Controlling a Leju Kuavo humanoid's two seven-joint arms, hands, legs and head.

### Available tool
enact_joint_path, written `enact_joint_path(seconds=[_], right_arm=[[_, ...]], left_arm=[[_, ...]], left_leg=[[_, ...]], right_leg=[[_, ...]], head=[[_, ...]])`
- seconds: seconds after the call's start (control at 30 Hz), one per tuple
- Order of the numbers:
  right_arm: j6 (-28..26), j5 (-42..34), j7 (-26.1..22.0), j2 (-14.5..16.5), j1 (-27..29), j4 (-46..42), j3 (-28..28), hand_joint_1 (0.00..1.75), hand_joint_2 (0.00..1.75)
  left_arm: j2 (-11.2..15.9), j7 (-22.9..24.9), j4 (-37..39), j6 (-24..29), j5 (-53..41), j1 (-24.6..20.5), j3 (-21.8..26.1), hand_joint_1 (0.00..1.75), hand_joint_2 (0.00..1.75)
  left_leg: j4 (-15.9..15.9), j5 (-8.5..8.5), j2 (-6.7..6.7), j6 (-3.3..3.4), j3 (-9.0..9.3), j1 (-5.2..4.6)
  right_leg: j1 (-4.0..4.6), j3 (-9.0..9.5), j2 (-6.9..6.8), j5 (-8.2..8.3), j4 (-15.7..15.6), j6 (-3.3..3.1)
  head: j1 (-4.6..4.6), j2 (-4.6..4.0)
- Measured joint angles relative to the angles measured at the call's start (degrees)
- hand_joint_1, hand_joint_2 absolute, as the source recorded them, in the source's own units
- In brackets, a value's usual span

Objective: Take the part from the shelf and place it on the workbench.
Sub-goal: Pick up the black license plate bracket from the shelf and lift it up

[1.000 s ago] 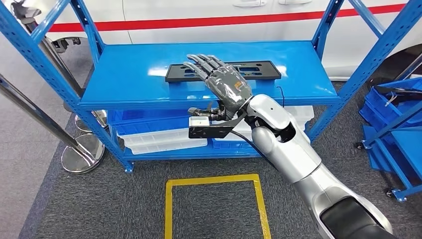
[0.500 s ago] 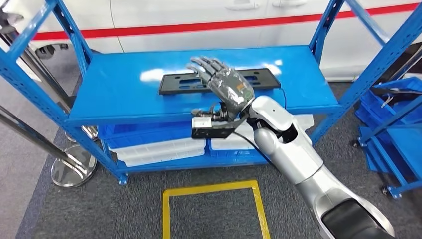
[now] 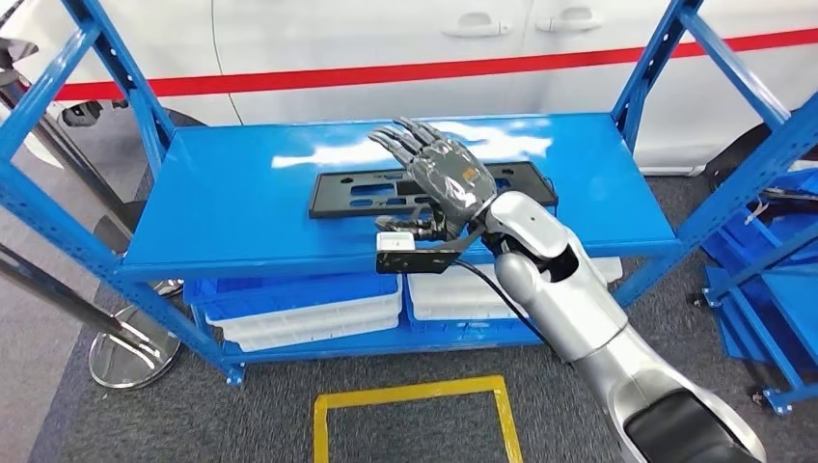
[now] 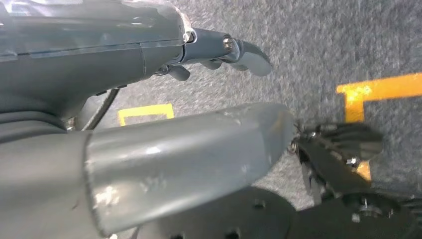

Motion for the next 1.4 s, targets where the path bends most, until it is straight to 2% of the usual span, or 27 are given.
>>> enact_joint_path(seconds=[0.07,0.13,0.2,0.27,0.3,0.33,0.4,0.43,0.47,0.53,0.6,0.67,0.73,0.77,0.8,0.83,0.9,0.93,0.97,1.0,1.1,1.17,1.23,1.27,1.3,1.37,1.4], right_arm=[[0.0,0.0,0.0,-0.1,-0.2,0.0,-0.1,0.0,0.0],[0.0,0.1,-0.1,-0.1,-0.1,0.0,-0.1,0.0,0.0],[0.0,0.1,-0.2,-0.2,0.1,0.2,-0.1,0.0,0.0],[0.0,0.1,-0.3,-0.2,0.6,0.6,0.0,0.0,0.0],[0.0,0.2,-0.4,-0.2,0.8,0.7,0.0,0.0,0.0],[0.0,0.2,-0.5,-0.3,1.0,0.8,0.0,0.0,0.0],[-0.1,0.2,-0.8,-0.5,1.4,1.1,0.0,0.0,0.0],[-0.1,0.2,-0.9,-0.6,1.7,1.2,0.0,0.0,0.0],[-0.1,0.2,-0.9,-0.8,1.8,1.3,0.0,0.0,0.0],[-0.2,0.2,-0.9,-1.1,2.0,1.3,-0.1,0.0,0.0],[-0.3,0.1,-1.0,-1.4,1.9,1.2,-0.2,0.0,0.0],[-0.3,0.1,-1.0,-1.6,2.1,1.3,-0.2,0.0,0.87],[-0.3,0.1,-1.0,-1.8,2.5,1.3,-0.2,0.0,1.75],[-0.3,0.1,-1.0,-2.0,2.7,1.4,-0.2,0.0,1.75],[-0.2,0.0,-1.0,-2.2,2.8,1.4,-0.2,0.0,1.75],[-0.1,-0.2,-1.0,-2.5,2.8,1.4,-0.2,0.0,1.75],[0.7,-1.1,-1.3,-3.3,3.1,1.4,-0.2,0.0,1.75],[1.1,-1.7,-1.6,-3.8,3.2,1.4,-0.2,0.0,1.75],[1.6,-2.4,-1.9,-4.4,3.4,1.4,-0.2,0.0,1.75],[1.9,-3.1,-2.3,-5.1,3.6,1.3,-0.2,0.0,1.75],[2.9,-5.5,-3.3,-7.1,3.9,1.2,-0.2,0.0,1.75],[3.7,-7.1,-3.8,-8.8,4.4,1.1,-0.2,0.0,1.75],[4.5,-8.9,-4.3,-10.6,5.1,1.0,-0.2,0.0,1.75],[4.8,-9.5,-4.5,-11.3,5.5,0.9,-0.1,0.0,1.75],[4.9,-10.0,-4.7,-11.9,5.8,0.9,-0.1,0.0,1.75],[4.9,-10.4,-4.9,-12.9,6.1,0.8,-0.1,0.0,1.75],[4.9,-10.4,-5.0,-13.3,6.1,0.8,-0.1,0.0,1.75]], left_arm=[[0.0,0.0,0.0,0.0,0.0,-0.1,0.1,0.0,0.0],[0.0,0.0,0.0,0.0,-0.1,-0.3,0.2,0.0,0.0],[0.0,-0.1,0.0,0.0,-0.2,-0.3,0.2,0.0,0.0],[0.0,0.0,0.0,0.1,-0.3,0.0,0.3,0.0,0.0],[0.0,0.0,0.0,0.1,-0.4,0.1,0.3,0.0,0.0],[0.0,0.0,0.0,0.1,-0.4,0.2,0.3,0.0,0.0],[0.0,0.0,0.0,0.2,-0.6,0.3,0.3,0.0,0.0],[0.0,0.0,0.0,0.2,-0.6,0.3,0.3,0.0,0.0],[0.0,0.0,0.0,0.2,-0.6,0.3,0.3,0.0,0.0],[0.0,0.0,0.0,0.2,-0.7,0.2,0.3,0.0,0.0],[0.0,0.0,0.0,0.2,-0.7,0.1,0.3,0.0,0.0],[0.0,-0.1,0.0,0.3,-0.7,0.0,0.3,0.0,0.0],[0.0,-0.2,0.0,0.4,-0.7,-0.1,0.3,0.0,0.0],[0.0,-0.4,0.0,0.4,-0.8,0.0,0.3,0.0,0.0],[0.0,-0.6,0.0,0.5,-0.8,0.0,0.3,0.0,0.0],[-0.1,-0.7,0.0,0.6,-0.8,0.0,0.3,0.0,0.0],[-0.3,-0.8,0.0,0.7,-0.7,0.1,0.4,0.0,0.0],[-0.5,-0.8,0.1,0.8,-0.6,0.0,0.5,0.0,0.0],[-0.6,-0.7,0.1,0.9,-0.6,0.0,0.7,0.0,0.0],[-0.7,-0.7,0.1,0.9,-0.5,-0.1,0.9,0.0,0.0],[-0.6,-0.5,0.1,1.0,-0.5,-0.1,1.5,0.0,0.0],[-0.6,-0.2,0.1,1.0,-0.8,-0.2,1.8,0.0,0.0],[-0.6,-0.1,0.1,1.0,-1.0,-0.2,2.0,0.0,0.0],[-0.5,-0.1,0.1,1.0,-1.1,-0.1,2.1,0.0,0.0],[-0.5,-0.1,0.1,1.0,-1.2,0.0,2.1,0.0,0.0],[-0.5,-0.1,0.1,1.0,-1.2,0.0,2.2,0.0,0.0],[-0.5,-0.1,0.1,1.0,-1.2,-0.1,2.3,0.0,0.0]], left_leg=[[3.1,0.86,0.03,-0.48,-1.16,0.1],[9.4,0.6,0.02,-1.02,-4.99,0.36],[14.4,-2.36,0.04,-1.4,-9.74,0.58],[14.4,-4.85,0.05,-1.55,-12.51,0.67],[12.4,-4.07,0.05,-1.54,-12.97,0.68],[9.4,-1.22,0.05,-1.46,-13.0,0.68],[3.6,6.26,0.06,-0.98,-12.92,0.5],[2.1,8.77,0.05,-0.6,-12.86,0.35],[1.6,9.6,0.06,-0.17,-12.79,0.24],[1.5,9.07,0.03,0.72,-11.96,0.25],[1.1,8.38,0.04,1.51,-10.86,0.34],[1.0,7.4,0.03,2.02,-9.79,0.29],[1.0,6.41,-0.04,2.19,-8.59,0.11],[1.0,5.86,-0.1,2.21,-7.82,-0.02],[1.0,5.3,-0.16,2.2,-6.98,-0.18],[1.0,4.65,-0.22,2.2,-6.11,-0.34],[0.9,3.52,-0.36,2.07,-5.05,-0.55],[0.9,3.05,-0.46,1.84,-4.76,-0.6],[0.9,2.78,-0.56,1.58,-4.57,-0.6],[1.0,2.66,-0.65,1.23,-4.21,-0.65],[2.9,1.39,-0.48,0.27,-4.43,-0.65],[8.8,-1.45,-0.31,-0.45,-7.41,-0.34],[15.2,-3.82,-0.2,-1.04,-11.55,0.22],[16.3,-3.63,-0.17,-1.27,-12.67,0.45],[15.3,-2.26,-0.15,-1.46,-12.8,0.63],[8.0,2.71,-0.14,-1.62,-10.38,0.87],[4.4,4.09,-0.13,-1.53,-9.22,0.81]], right_leg=[[-0.28,1.57,0.19,-0.84,-0.7,-0.68],[-0.47,3.39,0.26,-1.88,-1.2,-1.11],[-0.56,5.12,0.35,-3.23,-1.3,-1.17],[-0.62,7.03,0.57,-4.76,-1.3,-0.97],[-0.66,8.12,0.66,-5.58,-1.3,-0.8],[-0.69,9.07,0.72,-6.41,-1.4,-0.6],[-0.58,10.54,0.91,-8.01,-1.0,0.02],[-0.5,10.96,1.01,-8.7,-1.0,0.42],[-0.42,11.32,1.11,-9.09,-0.8,0.83],[-0.53,11.35,1.04,-9.13,0.2,1.5],[-0.69,9.03,0.73,-9.1,4.7,1.95],[-0.76,4.4,0.49,-11.21,11.4,2.28],[-0.76,0.32,0.44,-14.04,15.4,2.4],[-0.72,-0.75,0.43,-14.33,15.2,2.29],[-0.58,-1.04,0.41,-13.27,13.3,2.0],[-0.36,-0.81,0.39,-10.88,10.2,1.51],[0.34,0.1,0.35,-4.22,3.4,0.1],[0.66,0.33,0.36,-1.8,1.4,-0.41],[0.89,0.43,0.41,-0.51,0.3,-0.78],[0.95,0.61,0.48,-0.49,-0.1,-0.99],[0.25,2.29,0.47,-0.71,-1.2,-1.53],[-0.05,3.08,0.4,-1.05,-1.5,-1.8],[-0.19,3.39,0.36,-1.5,-1.5,-1.75],[-0.27,3.55,0.39,-1.73,-1.4,-1.61],[-0.39,3.75,0.45,-1.98,-1.3,-1.41],[-0.64,4.23,0.57,-2.54,-1.0,-0.87],[-0.7,4.36,0.63,-2.76,-0.8,-0.57]], head=[[-0.02,0.0],[-0.02,0.0],[-0.02,0.0],[-0.01,0.0],[-0.01,0.0],[-0.01,0.0],[-0.01,0.0],[0.0,0.0],[0.01,0.0],[0.01,0.0],[0.01,0.0],[0.02,0.0],[0.02,0.0],[0.02,0.0],[0.02,0.0],[0.02,0.0],[0.0,0.0],[0.08,0.0],[0.16,0.0],[0.25,0.0],[0.34,0.0],[0.31,0.0],[0.3,0.0],[0.3,0.0],[0.29,0.0],[0.29,0.0],[0.29,0.0]])
